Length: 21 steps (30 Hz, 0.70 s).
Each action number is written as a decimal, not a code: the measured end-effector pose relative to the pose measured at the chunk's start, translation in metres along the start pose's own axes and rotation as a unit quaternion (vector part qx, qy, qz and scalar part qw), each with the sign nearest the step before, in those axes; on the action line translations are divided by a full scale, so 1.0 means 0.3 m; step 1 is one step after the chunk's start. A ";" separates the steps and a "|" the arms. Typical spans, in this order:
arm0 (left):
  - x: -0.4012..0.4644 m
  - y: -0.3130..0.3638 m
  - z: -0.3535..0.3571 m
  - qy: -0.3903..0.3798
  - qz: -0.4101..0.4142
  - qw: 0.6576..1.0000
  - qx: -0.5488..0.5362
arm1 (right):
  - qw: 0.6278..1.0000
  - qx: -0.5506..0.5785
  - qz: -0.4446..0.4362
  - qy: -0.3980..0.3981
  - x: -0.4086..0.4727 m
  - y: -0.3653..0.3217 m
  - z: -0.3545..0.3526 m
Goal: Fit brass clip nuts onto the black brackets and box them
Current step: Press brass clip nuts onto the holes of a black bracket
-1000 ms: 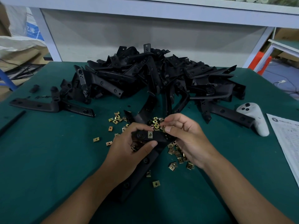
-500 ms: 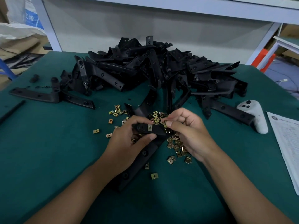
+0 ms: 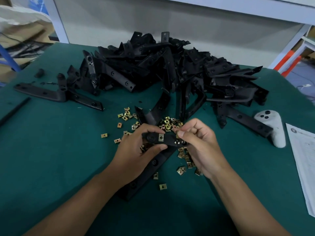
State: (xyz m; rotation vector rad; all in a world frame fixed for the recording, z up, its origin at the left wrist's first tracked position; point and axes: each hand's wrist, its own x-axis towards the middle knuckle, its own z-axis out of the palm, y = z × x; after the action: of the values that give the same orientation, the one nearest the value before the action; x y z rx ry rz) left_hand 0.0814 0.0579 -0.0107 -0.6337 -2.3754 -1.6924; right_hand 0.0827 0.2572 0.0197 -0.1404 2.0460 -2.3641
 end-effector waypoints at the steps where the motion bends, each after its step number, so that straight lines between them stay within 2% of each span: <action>1: 0.002 -0.001 0.000 0.002 0.003 1.000 -0.001 | 1.000 0.000 -0.007 0.000 -0.001 0.000 0.001; 9: 0.005 -0.005 0.001 0.002 -0.014 0.998 -0.057 | 0.995 -0.038 -0.095 -0.004 -0.016 0.007 0.007; 14: 0.004 -0.002 0.002 0.015 -0.010 0.997 -0.072 | 0.994 -0.039 -0.101 0.001 -0.014 0.014 0.004; 21: 0.015 -0.008 -0.007 0.020 -0.008 0.994 -0.110 | 0.981 -0.137 -0.137 -0.029 -0.030 0.012 0.001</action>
State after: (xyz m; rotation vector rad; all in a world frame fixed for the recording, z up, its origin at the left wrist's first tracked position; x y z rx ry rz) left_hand 0.0761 0.0564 -0.0104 -0.6072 -2.1912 -1.9735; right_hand 0.0915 0.2569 0.0155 -0.5194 2.4534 -2.1622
